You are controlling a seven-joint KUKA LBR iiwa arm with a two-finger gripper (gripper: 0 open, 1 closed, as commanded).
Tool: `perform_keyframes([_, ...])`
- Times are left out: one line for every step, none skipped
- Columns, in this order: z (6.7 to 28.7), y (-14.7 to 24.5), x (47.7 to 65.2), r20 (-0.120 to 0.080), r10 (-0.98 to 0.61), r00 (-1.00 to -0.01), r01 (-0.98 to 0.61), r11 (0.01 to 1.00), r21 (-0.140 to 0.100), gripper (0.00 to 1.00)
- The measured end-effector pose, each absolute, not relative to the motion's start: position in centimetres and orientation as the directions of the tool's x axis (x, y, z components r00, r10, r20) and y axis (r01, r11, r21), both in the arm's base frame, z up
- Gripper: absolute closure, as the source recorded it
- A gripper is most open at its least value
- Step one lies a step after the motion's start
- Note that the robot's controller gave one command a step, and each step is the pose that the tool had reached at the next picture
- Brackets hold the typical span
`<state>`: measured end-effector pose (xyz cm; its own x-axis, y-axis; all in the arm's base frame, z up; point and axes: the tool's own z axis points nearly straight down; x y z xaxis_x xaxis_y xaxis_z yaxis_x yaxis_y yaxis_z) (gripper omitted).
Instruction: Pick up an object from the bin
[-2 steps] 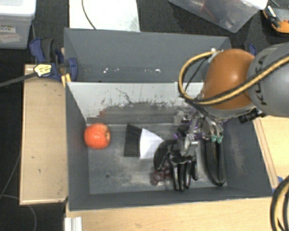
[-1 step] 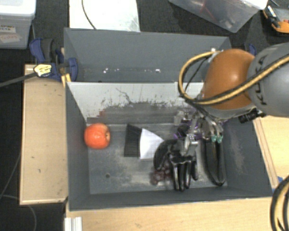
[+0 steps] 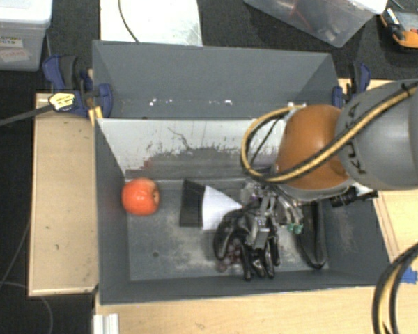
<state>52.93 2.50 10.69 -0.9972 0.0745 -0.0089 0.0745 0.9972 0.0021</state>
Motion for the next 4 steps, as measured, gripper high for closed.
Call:
perform_keyframes([10.2,2.3,53.9,-0.012,0.090,-0.996,0.090,0.996,0.002,0.00])
perform_keyframes([9.2,-0.6,51.6,-0.020,0.131,-0.991,0.131,0.991,0.005,1.00])
perform_keyframes([9.2,-0.6,51.6,-0.020,0.131,-0.991,0.131,0.991,0.005,1.00])
perform_keyframes([9.2,-0.6,51.6,-0.020,0.131,-0.991,0.131,0.991,0.005,1.00])
